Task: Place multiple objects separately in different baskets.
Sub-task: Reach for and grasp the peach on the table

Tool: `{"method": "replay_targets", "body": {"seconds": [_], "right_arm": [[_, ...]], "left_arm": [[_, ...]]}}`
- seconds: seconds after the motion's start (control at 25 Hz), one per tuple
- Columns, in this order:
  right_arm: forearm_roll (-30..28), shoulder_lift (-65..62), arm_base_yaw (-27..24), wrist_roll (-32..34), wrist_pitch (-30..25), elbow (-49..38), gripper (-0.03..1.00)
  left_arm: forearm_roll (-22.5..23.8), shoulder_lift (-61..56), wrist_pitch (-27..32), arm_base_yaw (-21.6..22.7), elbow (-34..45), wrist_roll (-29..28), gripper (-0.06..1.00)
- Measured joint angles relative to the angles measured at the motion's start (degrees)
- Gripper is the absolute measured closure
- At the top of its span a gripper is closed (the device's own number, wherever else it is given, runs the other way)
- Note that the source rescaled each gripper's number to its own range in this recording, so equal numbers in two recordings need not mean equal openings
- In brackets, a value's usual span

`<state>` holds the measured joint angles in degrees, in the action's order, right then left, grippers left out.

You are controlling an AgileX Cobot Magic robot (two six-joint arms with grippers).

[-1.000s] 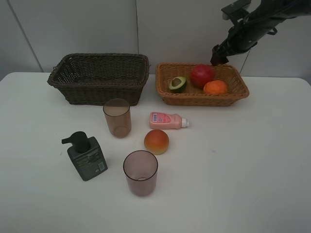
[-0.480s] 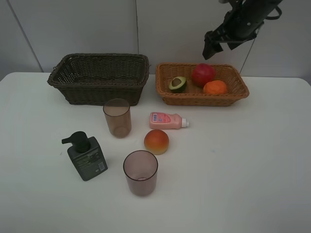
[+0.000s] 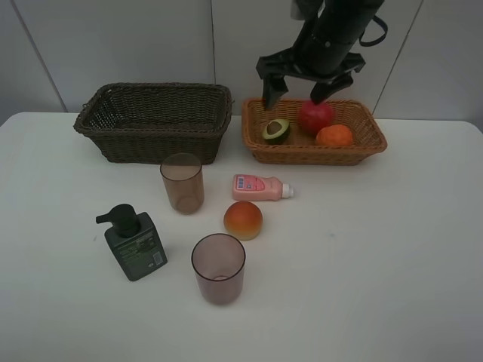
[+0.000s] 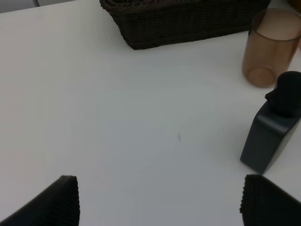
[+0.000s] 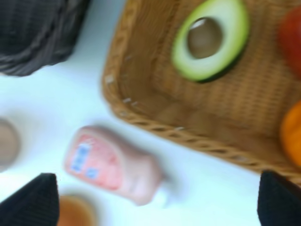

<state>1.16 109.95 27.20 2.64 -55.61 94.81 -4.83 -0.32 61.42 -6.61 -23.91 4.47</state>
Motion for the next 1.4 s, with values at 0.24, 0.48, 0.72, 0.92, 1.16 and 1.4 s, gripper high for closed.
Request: {"method": "replay_targets", "body": {"seconds": [0.24, 0.48, 0.72, 0.92, 1.16, 1.4], "right_arm": [[2.9, 3.8, 4.6, 2.4, -1.9, 0.0, 0.3], [4.8, 7.5, 7.4, 4.0, -2.8, 0.1, 0.3], [5.8, 9.5, 7.9, 4.8, -2.0, -3.0, 0.3], [6.1, 9.5, 7.9, 5.3, -0.4, -6.6, 0.3], [7.3, 9.5, 8.2, 5.3, 3.2, -10.0, 0.3], [7.7, 9.5, 9.4, 5.3, 5.3, -10.4, 0.3]], "left_arm": [[0.0, 0.0, 0.0, 0.0, 0.0, 0.0, 0.02], [0.0, 0.0, 0.0, 0.0, 0.0, 0.0, 0.02], [0.0, 0.0, 0.0, 0.0, 0.0, 0.0, 0.02], [0.0, 0.0, 0.0, 0.0, 0.0, 0.0, 0.02], [0.0, 0.0, 0.0, 0.0, 0.0, 0.0, 0.02], [0.0, 0.0, 0.0, 0.0, 0.0, 0.0, 0.02]]}}
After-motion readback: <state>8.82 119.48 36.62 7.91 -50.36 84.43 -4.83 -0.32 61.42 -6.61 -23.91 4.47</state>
